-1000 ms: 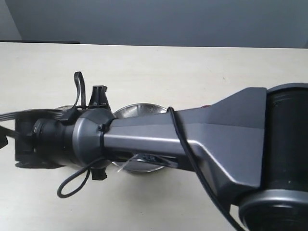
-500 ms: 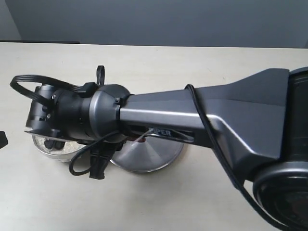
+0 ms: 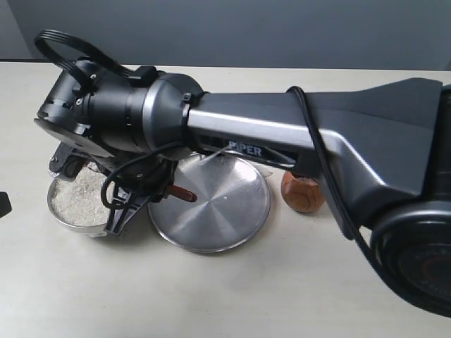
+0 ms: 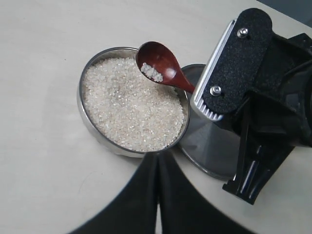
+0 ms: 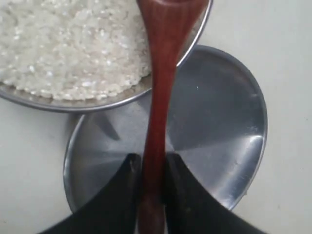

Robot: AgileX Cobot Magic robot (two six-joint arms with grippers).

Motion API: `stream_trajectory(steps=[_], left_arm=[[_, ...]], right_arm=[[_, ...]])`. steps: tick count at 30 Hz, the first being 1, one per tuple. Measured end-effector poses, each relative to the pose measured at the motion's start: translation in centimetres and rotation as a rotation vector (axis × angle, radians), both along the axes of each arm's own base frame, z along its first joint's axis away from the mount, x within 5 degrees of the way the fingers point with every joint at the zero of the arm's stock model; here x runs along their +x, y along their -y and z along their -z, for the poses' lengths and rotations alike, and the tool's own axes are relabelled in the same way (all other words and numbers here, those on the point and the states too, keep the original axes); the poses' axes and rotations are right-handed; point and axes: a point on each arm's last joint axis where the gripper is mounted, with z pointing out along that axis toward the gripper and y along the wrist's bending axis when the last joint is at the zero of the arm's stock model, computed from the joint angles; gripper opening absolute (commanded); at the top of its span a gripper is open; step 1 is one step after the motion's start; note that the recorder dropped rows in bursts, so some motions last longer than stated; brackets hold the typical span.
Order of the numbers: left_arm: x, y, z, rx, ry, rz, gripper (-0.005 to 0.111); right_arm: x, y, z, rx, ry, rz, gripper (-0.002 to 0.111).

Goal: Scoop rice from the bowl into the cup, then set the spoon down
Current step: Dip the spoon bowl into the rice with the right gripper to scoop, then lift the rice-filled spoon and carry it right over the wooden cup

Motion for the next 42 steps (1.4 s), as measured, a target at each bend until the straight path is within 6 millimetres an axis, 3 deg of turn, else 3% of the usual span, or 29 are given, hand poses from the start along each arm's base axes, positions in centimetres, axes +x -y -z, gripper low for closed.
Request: stream_trajectory(steps=[12, 18, 35, 42], left_arm=[[0.0, 0.0, 0.0, 0.0, 0.0, 0.0, 0.0], [0.0, 0.0, 0.0, 0.0, 0.0, 0.0, 0.0], [0.0, 0.0, 0.0, 0.0, 0.0, 0.0, 0.0], [0.0, 0.0, 0.0, 0.0, 0.0, 0.0, 0.0]], right_arm=[[-0.1, -0.3, 1.4, -0.014, -0.033, 0.007, -0.001], [0.4, 0.2, 1.2, 0.039, -0.107, 0.062, -0.001], [3.6, 4.2, -4.9, 0.31, -0.265, 0.23, -0.001], [4.6, 7.4, -7.2, 0.343, -0.238, 0.288, -0.001]])
